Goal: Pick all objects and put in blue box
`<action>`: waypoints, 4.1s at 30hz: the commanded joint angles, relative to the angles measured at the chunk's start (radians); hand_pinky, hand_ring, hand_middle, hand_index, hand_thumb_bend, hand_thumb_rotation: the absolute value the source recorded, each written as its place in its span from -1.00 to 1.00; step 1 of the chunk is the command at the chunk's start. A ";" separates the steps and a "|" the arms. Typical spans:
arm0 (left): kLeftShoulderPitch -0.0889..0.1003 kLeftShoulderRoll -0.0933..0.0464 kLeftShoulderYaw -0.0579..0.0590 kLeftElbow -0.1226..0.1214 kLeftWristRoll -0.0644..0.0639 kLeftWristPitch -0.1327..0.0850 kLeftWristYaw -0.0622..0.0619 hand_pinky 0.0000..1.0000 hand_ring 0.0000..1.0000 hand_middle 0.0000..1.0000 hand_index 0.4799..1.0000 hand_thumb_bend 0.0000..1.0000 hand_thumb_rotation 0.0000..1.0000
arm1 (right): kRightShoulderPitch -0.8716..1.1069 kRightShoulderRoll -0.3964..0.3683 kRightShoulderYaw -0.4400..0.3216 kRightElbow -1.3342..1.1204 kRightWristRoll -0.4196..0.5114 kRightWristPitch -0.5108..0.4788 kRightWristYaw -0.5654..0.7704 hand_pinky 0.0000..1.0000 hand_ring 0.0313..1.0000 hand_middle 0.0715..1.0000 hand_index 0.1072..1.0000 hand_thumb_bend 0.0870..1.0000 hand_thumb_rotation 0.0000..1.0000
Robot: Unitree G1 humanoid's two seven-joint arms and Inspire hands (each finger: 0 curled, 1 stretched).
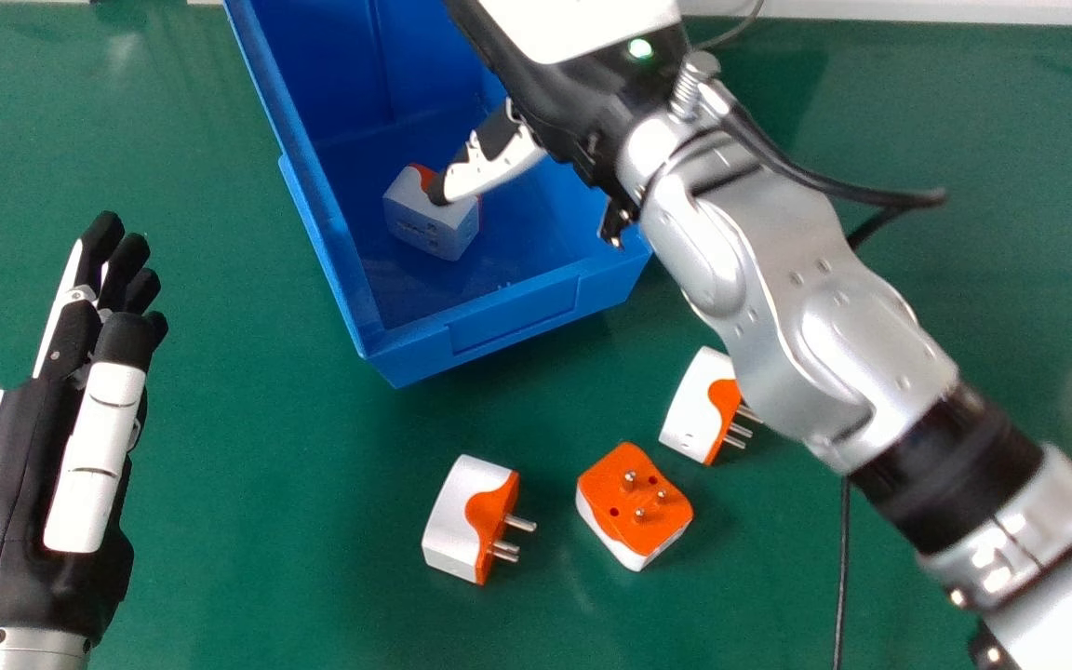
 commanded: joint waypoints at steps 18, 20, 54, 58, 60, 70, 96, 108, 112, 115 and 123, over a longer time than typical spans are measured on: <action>-0.032 0.016 -0.002 -0.015 0.050 -0.010 0.019 0.91 0.93 0.94 0.82 0.51 0.92 | 0.491 -0.086 -0.086 -0.570 -0.054 -0.074 0.069 0.33 0.61 0.69 0.70 0.26 -0.29; -0.032 0.017 -0.003 -0.018 0.049 -0.004 0.019 0.91 0.93 0.93 0.82 0.51 0.92 | 0.552 -0.091 -0.100 -0.618 -0.048 -0.097 0.061 0.33 0.62 0.71 0.72 0.22 -0.27; 0.012 0.020 0.010 -0.060 0.027 0.027 -0.002 0.97 0.96 0.95 0.85 0.49 0.93 | 1.263 0.026 -0.453 -0.759 0.006 -0.374 -0.316 0.49 0.74 0.84 0.80 0.04 -0.08; 0.013 0.019 0.009 -0.053 0.022 0.018 -0.007 0.97 0.95 0.95 0.84 0.49 0.92 | 1.234 0.046 -0.468 -0.716 -0.002 -0.354 -0.316 0.33 0.64 0.78 0.73 0.05 -0.15; 0.012 0.020 0.010 -0.047 0.023 0.009 -0.011 0.98 0.95 0.95 0.84 0.48 0.93 | 1.217 0.050 -0.470 -0.694 -0.004 -0.353 -0.317 0.27 0.59 0.74 0.68 0.07 -0.18; 0.015 0.014 0.012 -0.059 0.021 0.019 -0.008 0.99 0.95 0.95 0.85 0.47 0.95 | 1.143 0.043 -0.466 -0.583 -0.014 -0.317 -0.299 0.15 0.44 0.56 0.50 0.11 -0.34; -0.006 0.028 0.016 -0.074 0.022 0.053 -0.001 0.97 0.96 0.96 0.89 0.54 0.93 | 0.961 -0.020 -0.394 -0.372 -0.091 -0.129 -0.165 0.25 0.52 0.58 0.55 0.19 -0.17; -0.013 0.038 0.016 -0.074 0.025 0.054 -0.002 0.97 0.96 0.96 0.90 0.53 0.93 | 0.913 -0.034 -0.360 -0.348 -0.097 -0.049 -0.122 0.32 0.58 0.63 0.60 0.17 -0.09; -0.014 0.041 0.017 -0.075 0.022 0.060 -0.001 0.96 0.96 0.96 0.89 0.52 0.93 | 0.895 -0.038 -0.348 -0.329 -0.099 -0.032 -0.119 0.32 0.58 0.64 0.61 0.15 -0.09; -0.011 0.041 0.019 -0.080 0.026 0.066 0.005 0.97 0.96 0.96 0.90 0.53 0.93 | 0.878 -0.037 -0.339 -0.307 -0.101 -0.022 -0.126 0.33 0.58 0.64 0.61 0.15 -0.10; -0.008 0.040 0.019 -0.088 0.027 0.075 0.005 0.98 0.98 0.98 0.93 0.56 0.92 | 0.830 -0.037 -0.312 -0.255 -0.117 0.022 -0.109 0.38 0.59 0.65 0.62 0.13 -0.06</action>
